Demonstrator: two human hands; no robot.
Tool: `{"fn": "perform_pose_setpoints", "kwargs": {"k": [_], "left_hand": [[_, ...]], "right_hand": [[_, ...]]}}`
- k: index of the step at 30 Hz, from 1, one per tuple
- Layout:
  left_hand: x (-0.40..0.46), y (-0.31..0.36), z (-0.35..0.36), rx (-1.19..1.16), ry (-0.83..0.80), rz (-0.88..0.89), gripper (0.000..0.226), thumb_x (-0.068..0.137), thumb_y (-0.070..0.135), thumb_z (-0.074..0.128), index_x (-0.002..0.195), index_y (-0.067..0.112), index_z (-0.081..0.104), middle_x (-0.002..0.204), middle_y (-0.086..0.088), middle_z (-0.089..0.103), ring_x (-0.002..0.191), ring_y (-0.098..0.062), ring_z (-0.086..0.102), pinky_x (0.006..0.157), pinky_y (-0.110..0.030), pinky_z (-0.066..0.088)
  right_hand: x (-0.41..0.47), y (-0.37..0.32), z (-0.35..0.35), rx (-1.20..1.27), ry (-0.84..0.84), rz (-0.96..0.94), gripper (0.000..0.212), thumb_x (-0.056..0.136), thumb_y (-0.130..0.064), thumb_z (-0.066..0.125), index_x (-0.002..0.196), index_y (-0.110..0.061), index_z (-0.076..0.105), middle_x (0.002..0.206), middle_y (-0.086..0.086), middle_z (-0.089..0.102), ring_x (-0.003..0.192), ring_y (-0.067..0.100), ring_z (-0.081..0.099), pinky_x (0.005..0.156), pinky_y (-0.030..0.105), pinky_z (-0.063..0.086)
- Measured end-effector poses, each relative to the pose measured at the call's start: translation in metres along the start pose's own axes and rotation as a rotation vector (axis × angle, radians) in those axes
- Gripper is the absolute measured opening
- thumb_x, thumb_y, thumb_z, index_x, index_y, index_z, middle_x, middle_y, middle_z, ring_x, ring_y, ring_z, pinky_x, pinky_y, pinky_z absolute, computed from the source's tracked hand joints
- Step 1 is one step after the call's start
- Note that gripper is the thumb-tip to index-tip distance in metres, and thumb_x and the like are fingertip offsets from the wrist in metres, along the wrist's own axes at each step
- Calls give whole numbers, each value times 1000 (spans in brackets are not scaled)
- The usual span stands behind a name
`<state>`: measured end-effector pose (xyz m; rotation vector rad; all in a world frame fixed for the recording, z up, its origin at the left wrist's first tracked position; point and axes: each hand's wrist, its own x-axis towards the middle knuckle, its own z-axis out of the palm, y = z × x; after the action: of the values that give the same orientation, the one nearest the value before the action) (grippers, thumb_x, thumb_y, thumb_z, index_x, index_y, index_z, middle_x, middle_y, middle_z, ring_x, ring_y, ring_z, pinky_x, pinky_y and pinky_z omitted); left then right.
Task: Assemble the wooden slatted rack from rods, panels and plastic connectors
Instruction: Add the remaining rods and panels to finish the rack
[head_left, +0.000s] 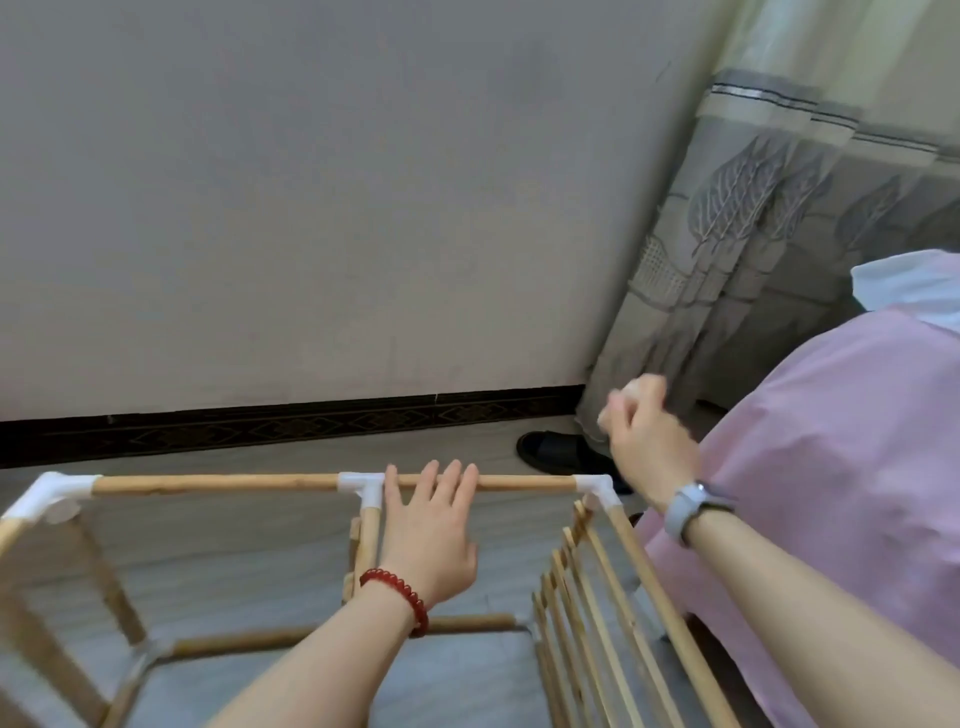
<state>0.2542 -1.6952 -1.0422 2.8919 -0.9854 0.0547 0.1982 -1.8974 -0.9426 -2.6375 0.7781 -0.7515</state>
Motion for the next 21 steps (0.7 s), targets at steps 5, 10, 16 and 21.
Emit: {"fn": "perform_pose_setpoints", "kwargs": {"k": [5,10,16,21], "left_hand": [[4,-6,-6,1,-45,37,77,90,45,39,149,24,-4,158,7,-1,145,-16,-2,110,-57,-6],[-8,-17,-17,-17,-80,80,64,94,34,38,149,22,7,158,4,-1,145,-18,-3,114,-50,-1],[-56,-57,-51,-71,12,-13,43,96,29,35,139,23,34,151,2,23,142,-14,13,114,-48,9],[-142,-121,-83,-115,48,-266,41,96,34,40,136,25,41,144,5,33,133,-16,32,112,-45,19]], "right_hand": [[6,9,8,-58,-67,-116,23,96,-38,38,101,-20,25,89,15,65,78,39,61,62,38,42],[-22,16,21,-180,-179,-65,23,95,-34,39,102,-19,24,89,9,66,77,34,63,63,36,46],[-47,-39,13,-161,-237,-214,25,93,-39,42,103,-19,30,89,9,65,81,37,62,60,35,37],[-134,-108,13,-94,-372,-461,30,96,-42,35,114,-19,34,90,7,67,81,35,63,58,34,36]]}}
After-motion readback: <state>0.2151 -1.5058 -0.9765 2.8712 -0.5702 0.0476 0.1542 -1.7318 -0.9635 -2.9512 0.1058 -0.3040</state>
